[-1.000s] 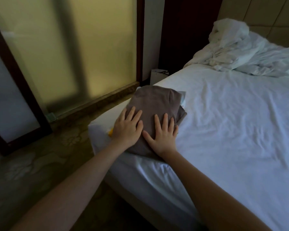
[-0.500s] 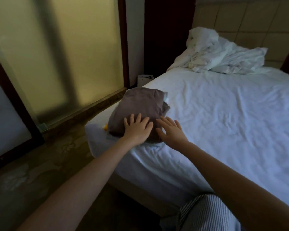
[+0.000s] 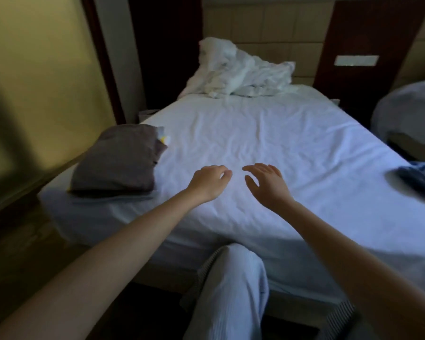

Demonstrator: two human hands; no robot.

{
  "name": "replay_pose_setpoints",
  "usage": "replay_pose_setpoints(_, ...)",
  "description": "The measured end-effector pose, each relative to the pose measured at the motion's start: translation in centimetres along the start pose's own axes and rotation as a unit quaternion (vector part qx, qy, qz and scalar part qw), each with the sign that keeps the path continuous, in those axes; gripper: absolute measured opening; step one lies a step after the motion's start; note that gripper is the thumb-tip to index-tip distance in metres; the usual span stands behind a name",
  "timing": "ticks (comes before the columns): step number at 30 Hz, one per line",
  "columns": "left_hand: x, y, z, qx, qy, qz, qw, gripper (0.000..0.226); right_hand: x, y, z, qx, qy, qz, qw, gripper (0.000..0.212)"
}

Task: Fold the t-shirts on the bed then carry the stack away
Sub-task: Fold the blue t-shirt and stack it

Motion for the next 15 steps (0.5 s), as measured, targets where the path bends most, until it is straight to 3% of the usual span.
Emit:
replay_pose_setpoints(6, 7.2, -11.4, 4.3, 0.061, 0.053, -0.052, 0.995, 0.042, -6.5, -10.8, -6.1, 0.086, -0.035, -0.025, 0.995, 0.041)
replay_pose_setpoints(15, 18.1, -26.6, 10.5, 0.193, 0.079, -0.079, 0.975, 0.033, -12.7, -25.2, -12.7, 0.232, -0.068, -0.068, 0.968, 0.028)
Point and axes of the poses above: each hand's wrist, its own z-axis towards the middle knuckle, its own x-axis out of the palm, y = z × x, the point moved 6 cm from there along z, towards the middle knuckle, and after that the axes turned 2 degrees about y, right-handed, at the moved point
